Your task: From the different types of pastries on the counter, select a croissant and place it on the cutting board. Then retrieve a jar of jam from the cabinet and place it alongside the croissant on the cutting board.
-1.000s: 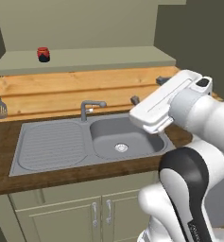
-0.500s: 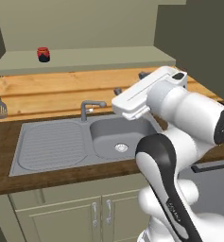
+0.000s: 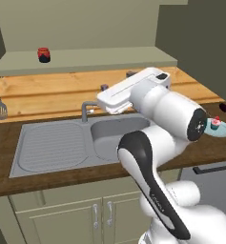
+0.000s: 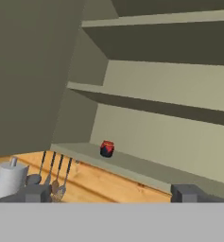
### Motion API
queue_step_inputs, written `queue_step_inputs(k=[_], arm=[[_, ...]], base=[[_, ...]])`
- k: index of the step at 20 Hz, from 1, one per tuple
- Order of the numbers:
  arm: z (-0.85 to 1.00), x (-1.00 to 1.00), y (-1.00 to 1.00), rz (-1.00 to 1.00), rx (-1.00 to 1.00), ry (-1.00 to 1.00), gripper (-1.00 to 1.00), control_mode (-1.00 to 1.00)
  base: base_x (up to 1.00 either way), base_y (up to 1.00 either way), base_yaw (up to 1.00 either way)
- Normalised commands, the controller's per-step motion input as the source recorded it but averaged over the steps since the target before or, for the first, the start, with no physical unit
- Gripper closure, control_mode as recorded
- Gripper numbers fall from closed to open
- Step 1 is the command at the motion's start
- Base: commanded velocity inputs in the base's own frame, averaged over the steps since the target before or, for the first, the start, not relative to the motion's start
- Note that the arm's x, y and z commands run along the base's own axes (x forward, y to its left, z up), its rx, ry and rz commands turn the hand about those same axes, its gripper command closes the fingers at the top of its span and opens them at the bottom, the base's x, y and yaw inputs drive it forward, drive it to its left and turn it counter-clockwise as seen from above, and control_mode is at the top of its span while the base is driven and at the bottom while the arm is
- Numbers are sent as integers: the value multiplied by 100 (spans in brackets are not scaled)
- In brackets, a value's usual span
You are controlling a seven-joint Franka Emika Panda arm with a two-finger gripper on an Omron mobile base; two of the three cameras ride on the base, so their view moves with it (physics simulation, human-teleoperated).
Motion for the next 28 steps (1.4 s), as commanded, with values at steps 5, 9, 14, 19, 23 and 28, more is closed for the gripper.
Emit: queue_step_inputs(k=[5, 9, 14, 19, 23, 28], arm=[[13, 94, 35, -5, 3, 32, -100, -100], [9, -9, 54, 4, -2, -1, -100, -100], [19, 30, 26, 0, 0, 11, -100, -100], [0, 63, -2, 0, 3, 13, -100, -100], [0, 15, 4, 0, 0, 4, -100, -100], [0, 26, 34, -6, -1, 9, -100, -100]], base=[[0, 0, 0], [0, 0, 0], [0, 0, 0], [0, 0, 0], [0, 0, 0], [0, 0, 0]])
